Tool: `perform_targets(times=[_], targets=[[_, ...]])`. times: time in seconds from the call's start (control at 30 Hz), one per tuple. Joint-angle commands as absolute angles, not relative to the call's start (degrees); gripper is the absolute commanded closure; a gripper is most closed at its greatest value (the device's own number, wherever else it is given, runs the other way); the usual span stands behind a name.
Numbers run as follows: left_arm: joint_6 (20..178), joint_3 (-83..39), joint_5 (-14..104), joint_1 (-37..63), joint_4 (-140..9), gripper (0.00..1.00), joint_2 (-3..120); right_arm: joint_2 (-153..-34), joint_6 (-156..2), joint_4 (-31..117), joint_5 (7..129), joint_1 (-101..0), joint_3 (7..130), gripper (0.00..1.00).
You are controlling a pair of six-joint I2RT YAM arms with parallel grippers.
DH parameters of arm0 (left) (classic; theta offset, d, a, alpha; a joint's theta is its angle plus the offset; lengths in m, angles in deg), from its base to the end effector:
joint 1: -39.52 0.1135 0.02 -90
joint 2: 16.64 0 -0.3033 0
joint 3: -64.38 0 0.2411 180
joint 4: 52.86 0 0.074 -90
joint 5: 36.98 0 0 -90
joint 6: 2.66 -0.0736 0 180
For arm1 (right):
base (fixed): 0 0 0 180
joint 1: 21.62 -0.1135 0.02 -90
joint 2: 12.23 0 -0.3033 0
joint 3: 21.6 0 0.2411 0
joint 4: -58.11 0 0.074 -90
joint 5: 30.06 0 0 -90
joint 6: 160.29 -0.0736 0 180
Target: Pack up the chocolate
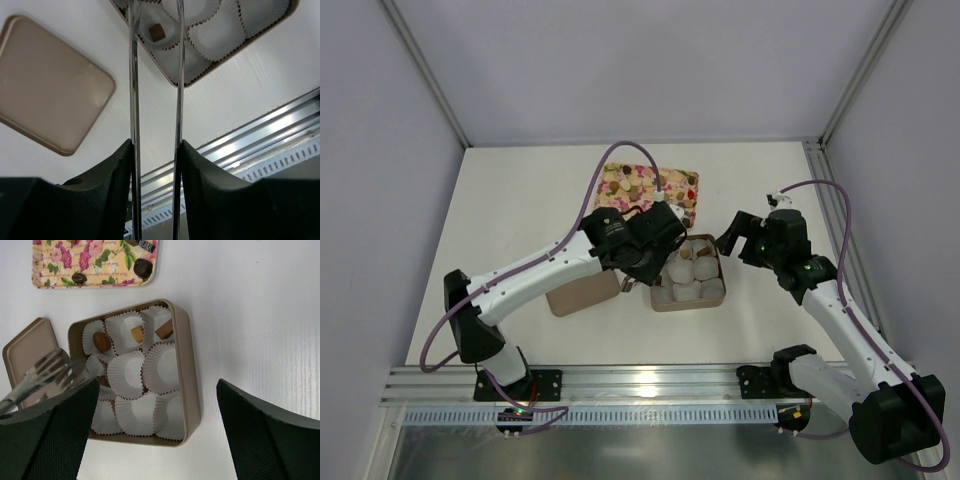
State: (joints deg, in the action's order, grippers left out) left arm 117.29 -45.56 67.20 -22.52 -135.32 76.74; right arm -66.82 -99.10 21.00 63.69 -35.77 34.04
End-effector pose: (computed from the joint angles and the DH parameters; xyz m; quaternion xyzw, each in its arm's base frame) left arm 0.1699 -0.2816 0.3523 0.2435 0.9398 -0.0652 0.2307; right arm 0.1971 0.0547 0.2783 0.0989 0.8854 0.1931 0.4111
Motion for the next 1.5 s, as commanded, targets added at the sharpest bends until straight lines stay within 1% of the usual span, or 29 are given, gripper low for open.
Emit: perform_targets(times=[0.0, 0.13, 0.23, 0.37, 0.47, 0.63, 0.77, 0.93, 1.47], targets=[[115.3, -53.6, 70.9, -22.7, -136.8, 0.59, 75.6, -66.5, -98.4, 21.5, 63.2, -36.0, 35.3, 0.01], [113.3, -63.4, 72.8, -20.0, -138.6, 0.57, 80.1, -67.3, -98.1, 21.5, 63.2, -36.0, 35.9, 0.01], [110.4, -69.1, 71.9, -16.6, -138.5, 0.56, 83.8, -68.1, -98.0, 21.6, 63.5, -35.9, 36.6, 0.01], [107.6, -75.3, 71.8, -12.4, -137.8, 0.56, 92.3, -69.1, -97.6, 21.7, 63.8, -36.0, 37.5, 0.01], [106.1, -78.7, 72.7, -9.4, -136.0, 0.55, 96.1, -69.5, -97.4, 21.7, 64.0, -36.0, 37.7, 0.01], [103.2, -79.4, 72.2, -6.5, -131.0, 0.53, 101.6, -70.1, -97.1, 22.1, 63.9, -36.0, 37.7, 0.01], [102.7, -81.4, 72.5, -5.1, -130.1, 0.53, 105.3, -71.0, -96.9, 22.6, 64.1, -35.9, 37.9, 0.01], [102.4, -81.1, 70.5, -4.1, -128.0, 0.53, 107.1, -71.7, -96.7, 22.8, 63.7, -36.0, 37.8, 0.01], [102.2, -80.2, 69.3, -3.2, -123.2, 0.55, 112.1, -72.3, -96.4, 23.4, 63.6, -35.9, 37.5, 0.01]])
